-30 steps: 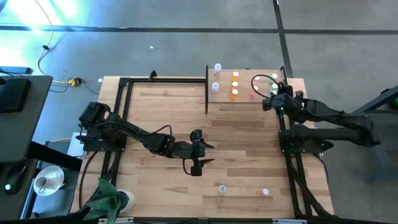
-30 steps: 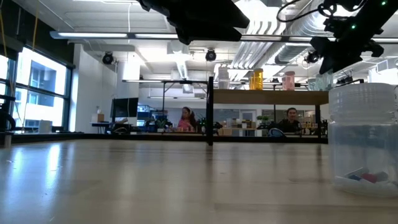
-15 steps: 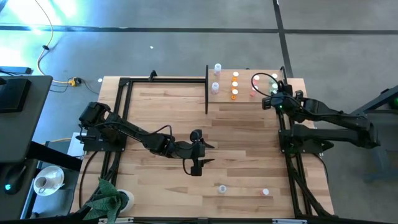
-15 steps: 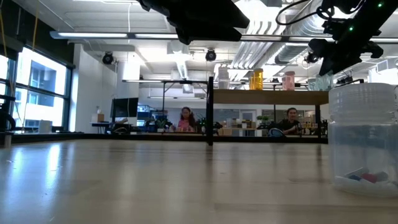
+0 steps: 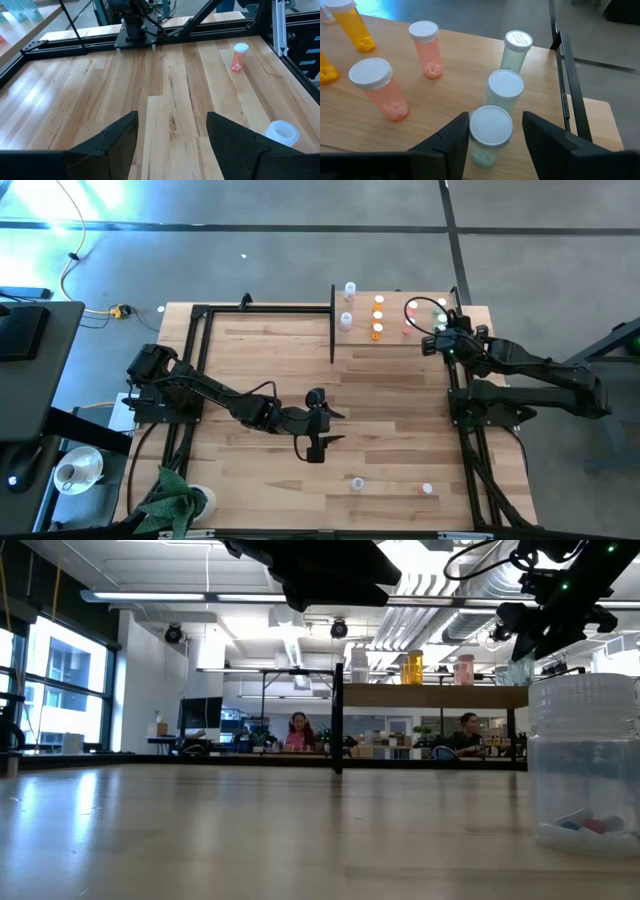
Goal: Pick and place medicine bottles onto shelf by color
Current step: Put the blue pill bottle on the shelf aligned with the other blue pill bottle
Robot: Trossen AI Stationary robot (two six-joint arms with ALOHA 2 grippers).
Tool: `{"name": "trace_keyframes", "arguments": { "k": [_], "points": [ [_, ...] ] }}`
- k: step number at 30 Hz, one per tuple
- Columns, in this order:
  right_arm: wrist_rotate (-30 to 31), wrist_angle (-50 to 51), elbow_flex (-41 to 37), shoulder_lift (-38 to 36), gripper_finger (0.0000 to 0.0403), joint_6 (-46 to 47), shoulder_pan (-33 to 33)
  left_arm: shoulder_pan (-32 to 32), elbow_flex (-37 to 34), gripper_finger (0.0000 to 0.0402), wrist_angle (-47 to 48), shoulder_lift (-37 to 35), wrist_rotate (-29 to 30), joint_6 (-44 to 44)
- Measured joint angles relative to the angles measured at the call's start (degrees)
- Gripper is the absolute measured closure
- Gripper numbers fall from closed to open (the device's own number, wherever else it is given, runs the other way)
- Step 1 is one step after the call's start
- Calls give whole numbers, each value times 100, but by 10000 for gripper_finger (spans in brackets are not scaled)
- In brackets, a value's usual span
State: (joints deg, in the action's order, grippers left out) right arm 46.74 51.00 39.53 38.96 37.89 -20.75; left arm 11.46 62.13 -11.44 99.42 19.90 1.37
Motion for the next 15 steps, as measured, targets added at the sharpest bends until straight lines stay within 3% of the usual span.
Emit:
{"name": "trace_keyframes", "arguments": {
  "k": [15],
  "points": [
    [-184, 35, 168, -4, 218, -85, 0, 0, 0, 177, 2, 0, 0, 0]
  ]
}}
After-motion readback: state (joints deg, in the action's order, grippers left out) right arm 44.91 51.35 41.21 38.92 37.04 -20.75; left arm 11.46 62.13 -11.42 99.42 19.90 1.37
